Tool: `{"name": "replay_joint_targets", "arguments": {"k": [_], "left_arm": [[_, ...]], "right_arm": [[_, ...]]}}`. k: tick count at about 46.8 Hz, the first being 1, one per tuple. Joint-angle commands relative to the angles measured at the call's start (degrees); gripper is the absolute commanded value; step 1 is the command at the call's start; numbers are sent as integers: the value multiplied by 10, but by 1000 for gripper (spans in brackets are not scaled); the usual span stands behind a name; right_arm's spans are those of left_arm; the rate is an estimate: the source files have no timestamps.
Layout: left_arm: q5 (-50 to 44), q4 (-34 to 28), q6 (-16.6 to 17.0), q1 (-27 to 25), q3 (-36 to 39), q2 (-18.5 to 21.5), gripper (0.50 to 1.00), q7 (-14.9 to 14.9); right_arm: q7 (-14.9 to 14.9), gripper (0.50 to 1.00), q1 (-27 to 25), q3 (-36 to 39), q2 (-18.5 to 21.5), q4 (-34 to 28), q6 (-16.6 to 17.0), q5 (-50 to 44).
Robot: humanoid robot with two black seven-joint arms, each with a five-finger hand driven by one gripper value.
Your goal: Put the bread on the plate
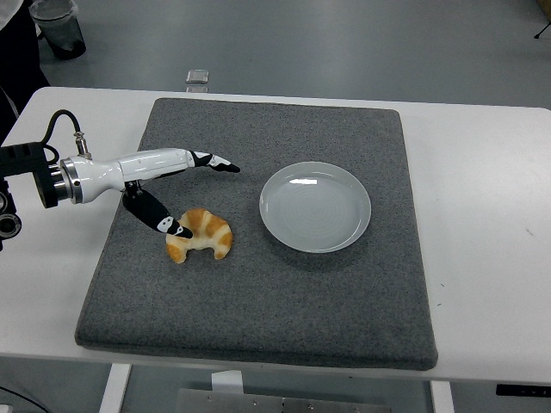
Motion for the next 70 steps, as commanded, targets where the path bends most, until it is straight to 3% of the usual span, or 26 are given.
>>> {"name": "replay_joint_targets", "arguments": {"k": [1,13,32,54,70], "left_arm": [[4,3,1,1,0,-3,988,0],[51,32,8,34,-2,-15,979,0],[70,87,61,79,-7,-77,956,-4],[67,117,68,100,-9,-106,956,-10],[61,146,69,114,-9,-122,887,-24]], "right_arm": [[0,932,0,0,0,0,0,0],[0,930,0,0,0,0,0,0],[0,930,1,0,0,0,-2,0],[-1,930,1,1,0,0,-2,0],[0,930,2,1,0,-1,-3,0]]}}
